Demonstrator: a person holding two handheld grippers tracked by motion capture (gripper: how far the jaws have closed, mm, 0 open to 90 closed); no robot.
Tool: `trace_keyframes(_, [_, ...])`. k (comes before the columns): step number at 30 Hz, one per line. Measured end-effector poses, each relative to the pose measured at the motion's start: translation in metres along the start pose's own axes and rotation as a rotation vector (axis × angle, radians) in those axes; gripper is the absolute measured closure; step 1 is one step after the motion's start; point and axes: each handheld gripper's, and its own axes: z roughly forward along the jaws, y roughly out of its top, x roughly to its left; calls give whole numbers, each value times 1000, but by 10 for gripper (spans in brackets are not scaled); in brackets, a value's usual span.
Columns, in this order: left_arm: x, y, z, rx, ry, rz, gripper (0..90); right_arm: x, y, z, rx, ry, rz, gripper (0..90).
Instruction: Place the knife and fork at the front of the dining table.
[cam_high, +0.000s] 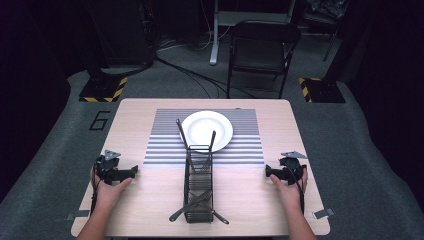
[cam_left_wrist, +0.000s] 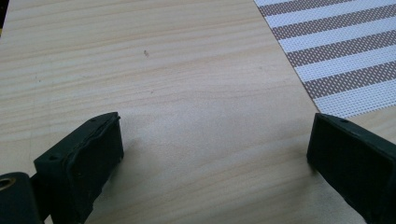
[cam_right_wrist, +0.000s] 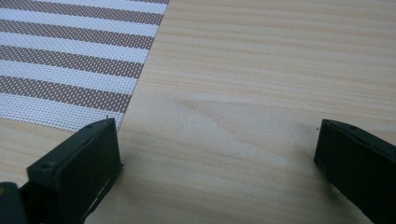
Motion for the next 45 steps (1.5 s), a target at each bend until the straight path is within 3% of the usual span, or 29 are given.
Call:
trace_keyframes(33, [0,0,0,0,0,2,37,2,0,-1,-3,-2,4,9])
trace_keyframes(36, [0,0,0,0,-1,0,37,3,-1,-2,-12,8,-2,53])
trace_keyframes(39, [0,0,0,-1,0,0,37,3,-1,-5,-35,16,-11,191])
trace_keyframes(43, [0,0,0,-1,0,0,37,4,1,-5,-27,38,-24,199])
trace_keyframes(45, [0,0,0,-1,0,0,36,8,6,-11,-48,46,-45,207])
